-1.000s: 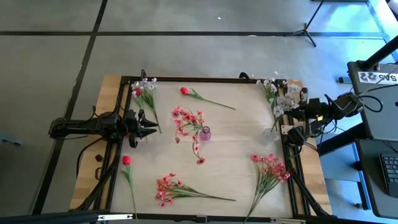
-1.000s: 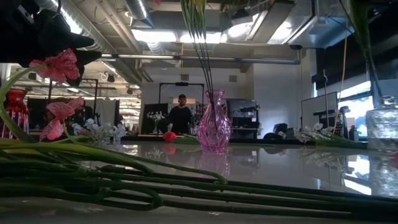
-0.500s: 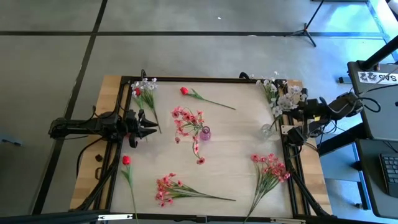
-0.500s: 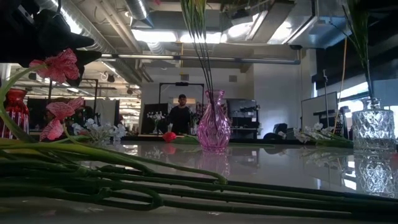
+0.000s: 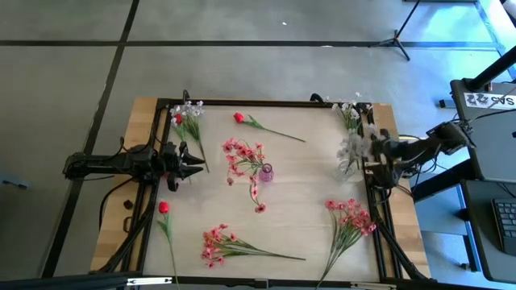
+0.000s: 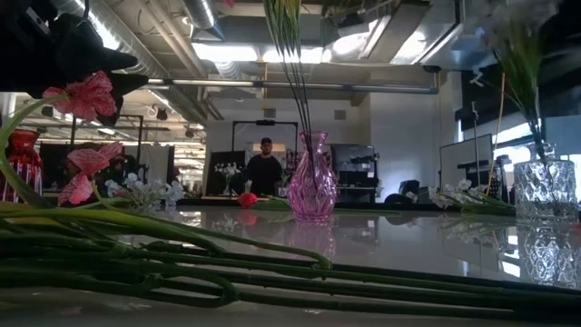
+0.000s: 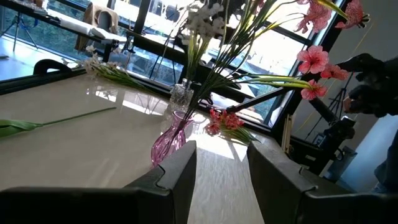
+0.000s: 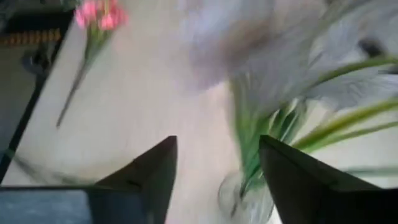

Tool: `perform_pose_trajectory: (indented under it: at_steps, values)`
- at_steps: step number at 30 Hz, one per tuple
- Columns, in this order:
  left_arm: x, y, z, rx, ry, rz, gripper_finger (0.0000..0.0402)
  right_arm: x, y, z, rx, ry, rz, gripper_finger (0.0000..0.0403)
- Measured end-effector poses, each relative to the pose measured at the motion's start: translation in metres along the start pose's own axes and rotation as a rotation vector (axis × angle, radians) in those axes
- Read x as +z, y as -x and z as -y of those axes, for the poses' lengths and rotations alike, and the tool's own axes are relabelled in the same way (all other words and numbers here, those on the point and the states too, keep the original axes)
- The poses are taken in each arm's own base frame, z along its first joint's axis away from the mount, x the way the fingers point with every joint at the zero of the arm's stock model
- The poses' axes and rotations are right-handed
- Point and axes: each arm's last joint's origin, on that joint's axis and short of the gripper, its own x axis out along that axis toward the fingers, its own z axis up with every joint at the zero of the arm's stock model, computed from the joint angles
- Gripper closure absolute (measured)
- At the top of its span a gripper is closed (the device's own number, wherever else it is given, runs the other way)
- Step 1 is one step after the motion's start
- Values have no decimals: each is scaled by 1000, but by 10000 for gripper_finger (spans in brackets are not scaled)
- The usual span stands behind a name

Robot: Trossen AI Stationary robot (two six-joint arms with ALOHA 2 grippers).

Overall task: Sort flowers into vase by color
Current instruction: Put the bottom white flowers into the transparent vase, then put the right white flowers into the transparent vase

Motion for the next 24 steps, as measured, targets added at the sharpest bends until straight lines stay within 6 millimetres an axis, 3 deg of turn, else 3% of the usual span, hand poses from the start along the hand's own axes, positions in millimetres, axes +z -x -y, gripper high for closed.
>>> perform_pose_trajectory:
  at_steps: [7,10,15,21,24]
  values:
    - [0,0,0,0,0,0,260,12,7,-7,-38,-125,-286,133]
    - [0,0,0,0,0,0,260,24,20,-7,-46,-238,-295,131]
    - [0,0,0,0,0,0,260,53,50,-3,-79,-424,-63,130]
    - [0,0,0,0,0,0,260,100,89,2,-160,-602,370,130]
    - [0,0,0,0,0,0,260,122,92,-3,-257,-608,509,130]
